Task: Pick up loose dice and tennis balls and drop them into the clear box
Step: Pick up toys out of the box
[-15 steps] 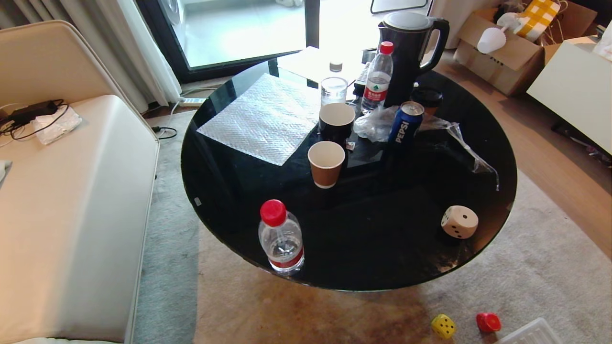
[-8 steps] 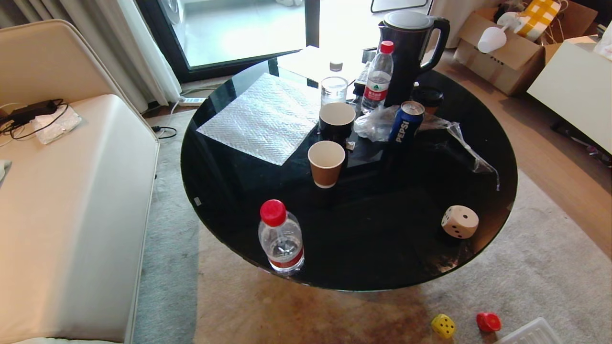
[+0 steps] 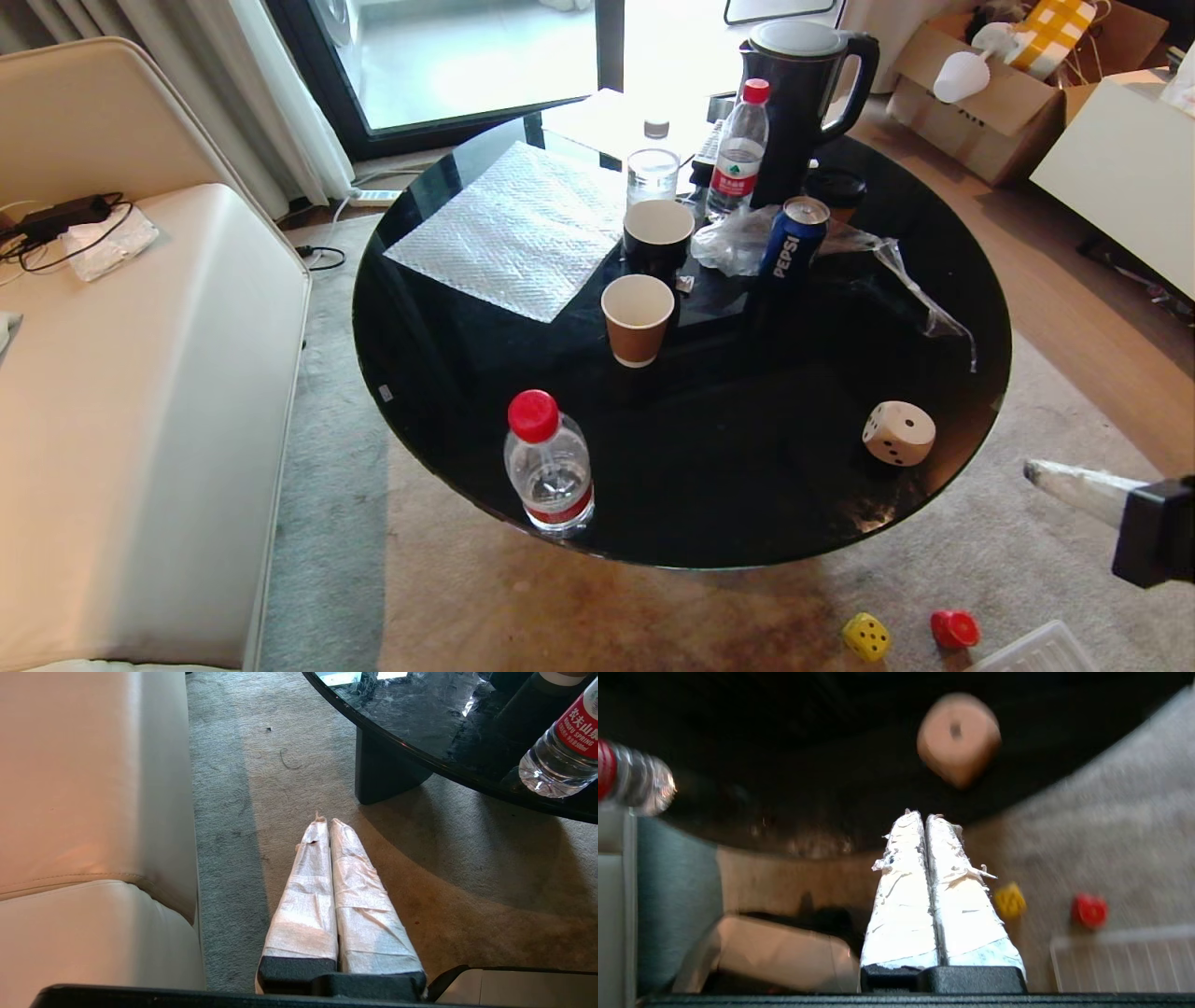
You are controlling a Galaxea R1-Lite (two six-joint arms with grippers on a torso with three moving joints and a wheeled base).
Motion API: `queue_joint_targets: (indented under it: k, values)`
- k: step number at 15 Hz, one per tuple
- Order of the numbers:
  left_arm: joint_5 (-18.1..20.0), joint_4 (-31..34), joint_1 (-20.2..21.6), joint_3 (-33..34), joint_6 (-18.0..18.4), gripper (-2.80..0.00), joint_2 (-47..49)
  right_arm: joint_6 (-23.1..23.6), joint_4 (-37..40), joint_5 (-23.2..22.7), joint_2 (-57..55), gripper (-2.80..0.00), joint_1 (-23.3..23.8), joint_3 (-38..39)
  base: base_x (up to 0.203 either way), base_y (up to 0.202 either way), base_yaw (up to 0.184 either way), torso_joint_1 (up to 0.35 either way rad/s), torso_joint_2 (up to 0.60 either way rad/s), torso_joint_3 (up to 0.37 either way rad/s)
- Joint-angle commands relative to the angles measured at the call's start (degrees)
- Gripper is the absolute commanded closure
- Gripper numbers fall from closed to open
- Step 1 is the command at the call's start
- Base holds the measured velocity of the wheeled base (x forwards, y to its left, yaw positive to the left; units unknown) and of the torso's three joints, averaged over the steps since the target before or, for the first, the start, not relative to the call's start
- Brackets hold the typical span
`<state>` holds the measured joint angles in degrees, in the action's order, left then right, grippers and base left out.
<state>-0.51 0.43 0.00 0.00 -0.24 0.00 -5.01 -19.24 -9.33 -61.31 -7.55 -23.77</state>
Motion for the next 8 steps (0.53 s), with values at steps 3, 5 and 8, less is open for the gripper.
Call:
queue_joint_targets:
  k: [3, 5, 8]
  values:
    - [-0.02, 0.01, 0.00, 0.00, -0.02, 0.00, 0.00, 0.61, -7.72, -1.00, -12.62, 0.00, -0.20, -2.54, 0.000, 0.000, 0.000, 0.000, 0.00, 0.000]
    - [-0.02, 0.01, 0.00, 0.00, -0.02, 0.00, 0.00, 0.73, -8.95, -0.89, -14.86, 0.00, 0.04, -3.71, 0.000, 0.000, 0.000, 0.000, 0.00, 0.000]
    - [-0.02, 0.01, 0.00, 0.00, -0.02, 0.00, 0.00, 1.59, -11.30, 0.06, -17.12, 0.00, 2.22, -5.70, 0.000, 0.000, 0.000, 0.000, 0.00, 0.000]
